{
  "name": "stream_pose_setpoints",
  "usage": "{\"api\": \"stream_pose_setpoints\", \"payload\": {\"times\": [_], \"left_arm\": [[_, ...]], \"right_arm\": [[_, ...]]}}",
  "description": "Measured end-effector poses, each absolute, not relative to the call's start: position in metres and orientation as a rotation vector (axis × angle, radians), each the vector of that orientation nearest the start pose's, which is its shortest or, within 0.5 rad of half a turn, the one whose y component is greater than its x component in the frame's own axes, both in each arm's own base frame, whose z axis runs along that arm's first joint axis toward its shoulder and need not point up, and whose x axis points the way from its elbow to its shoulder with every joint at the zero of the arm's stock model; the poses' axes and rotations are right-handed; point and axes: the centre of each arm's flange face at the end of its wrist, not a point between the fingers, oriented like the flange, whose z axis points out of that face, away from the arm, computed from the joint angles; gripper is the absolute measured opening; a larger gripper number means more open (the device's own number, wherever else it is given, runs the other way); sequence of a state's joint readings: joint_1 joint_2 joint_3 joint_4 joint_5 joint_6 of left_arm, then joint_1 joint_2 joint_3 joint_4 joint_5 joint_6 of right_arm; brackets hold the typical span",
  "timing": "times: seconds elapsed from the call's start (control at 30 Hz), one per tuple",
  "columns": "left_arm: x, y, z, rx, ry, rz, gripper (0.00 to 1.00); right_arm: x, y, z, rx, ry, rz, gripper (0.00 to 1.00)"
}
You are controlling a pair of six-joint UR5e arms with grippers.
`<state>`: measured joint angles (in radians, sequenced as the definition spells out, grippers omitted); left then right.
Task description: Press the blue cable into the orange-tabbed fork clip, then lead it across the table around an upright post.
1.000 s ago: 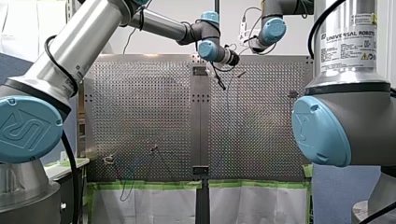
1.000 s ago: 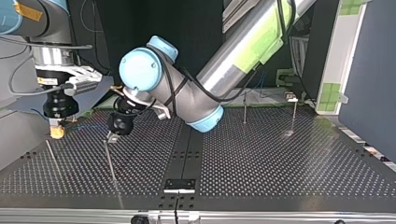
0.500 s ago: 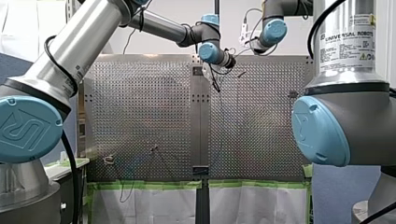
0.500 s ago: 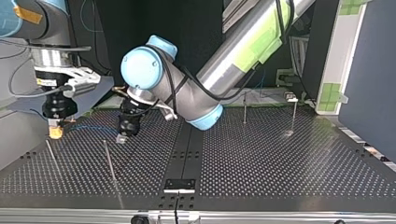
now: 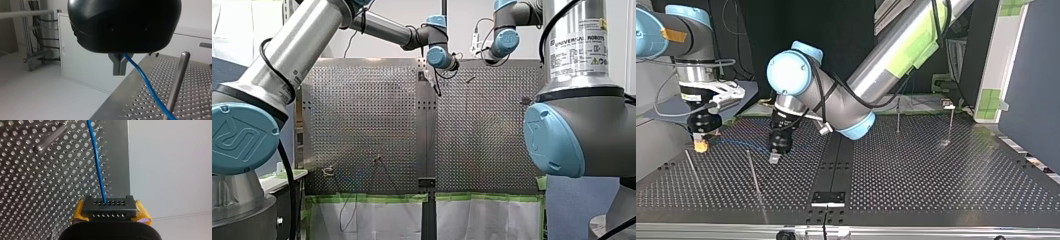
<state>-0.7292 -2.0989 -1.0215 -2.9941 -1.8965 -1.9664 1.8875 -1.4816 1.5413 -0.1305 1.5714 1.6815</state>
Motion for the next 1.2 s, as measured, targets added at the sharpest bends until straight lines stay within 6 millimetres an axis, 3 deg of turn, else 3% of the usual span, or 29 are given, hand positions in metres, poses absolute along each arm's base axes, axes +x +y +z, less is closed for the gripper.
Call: {"api": "stream_pose_setpoints", "payload": {"times": [0.47, 0.77, 1.03, 1.2], "left_arm": [[0.479, -0.560, 0.461, 0.005, 1.390, -0.775, 0.00], [0.494, -0.551, 0.464, -0.016, 1.384, -0.797, 0.00], [0.516, -0.553, 0.437, -0.014, 1.415, -0.809, 0.00], [0.524, -0.551, 0.432, -0.026, 1.409, -0.816, 0.00]], "right_arm": [[0.287, -0.516, 0.468, 1.327, -1.100, 1.571, 0.00], [0.281, -0.545, 0.468, 1.308, -1.110, 1.573, 0.00], [0.273, -0.565, 0.456, 1.312, -1.127, 1.561, 0.00], [0.266, -0.576, 0.453, 1.311, -1.131, 1.555, 0.00]]}}
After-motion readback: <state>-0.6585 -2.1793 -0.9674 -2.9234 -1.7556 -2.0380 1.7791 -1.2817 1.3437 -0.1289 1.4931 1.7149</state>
